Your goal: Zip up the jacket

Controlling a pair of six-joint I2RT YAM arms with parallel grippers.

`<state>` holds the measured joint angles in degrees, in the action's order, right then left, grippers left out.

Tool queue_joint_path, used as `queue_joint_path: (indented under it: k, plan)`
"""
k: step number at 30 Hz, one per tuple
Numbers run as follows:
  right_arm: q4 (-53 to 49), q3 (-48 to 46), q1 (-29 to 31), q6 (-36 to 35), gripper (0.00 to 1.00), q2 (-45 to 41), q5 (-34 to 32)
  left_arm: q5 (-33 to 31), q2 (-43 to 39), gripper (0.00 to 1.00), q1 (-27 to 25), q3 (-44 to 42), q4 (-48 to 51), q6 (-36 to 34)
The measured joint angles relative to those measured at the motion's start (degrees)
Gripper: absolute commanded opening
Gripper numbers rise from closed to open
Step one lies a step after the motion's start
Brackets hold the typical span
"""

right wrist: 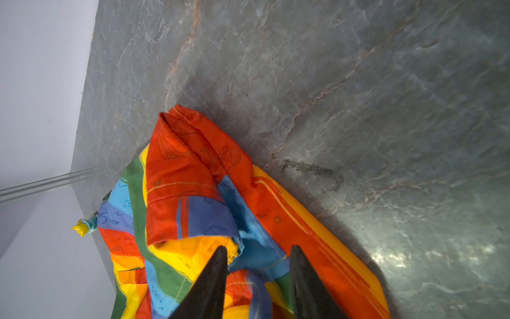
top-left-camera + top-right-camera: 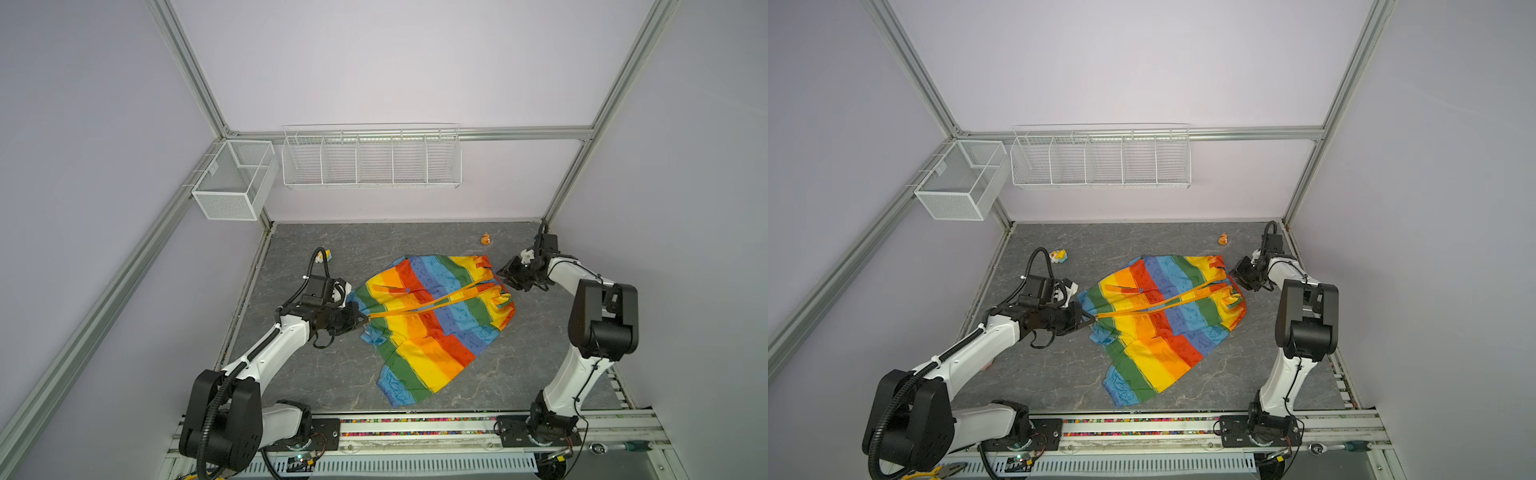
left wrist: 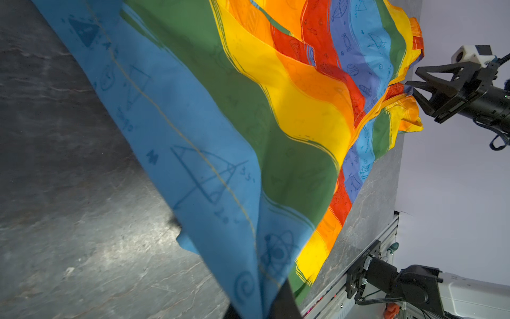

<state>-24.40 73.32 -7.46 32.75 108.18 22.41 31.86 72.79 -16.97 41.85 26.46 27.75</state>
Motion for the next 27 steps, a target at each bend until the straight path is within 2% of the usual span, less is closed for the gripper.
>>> queue_joint_path:
  k: [4, 13, 21, 27]
  plan:
    - [0.13, 1.27, 1.40, 0.07, 0.34, 0.00, 0.37, 0.00, 0.02, 0.00, 0.00, -0.02, -0.02, 0.00]
    - [0.44, 2.86, 3.28, 0.24, 0.33, 0.94, 0.79, 0.00, 0.02, 0.00, 0.00, -0.02, 0.00, 0.02]
    - [0.31, 2.86, 3.28, 0.24, 0.33, 2.19, 0.76, 0.00, 0.02, 0.00, 0.00, -0.02, -0.02, 0.02]
    - [0.31, 2.86, 3.28, 0.26, 0.37, 2.54, 0.79, 0.00, 0.02, 0.00, 0.00, -0.02, -0.02, 0.00]
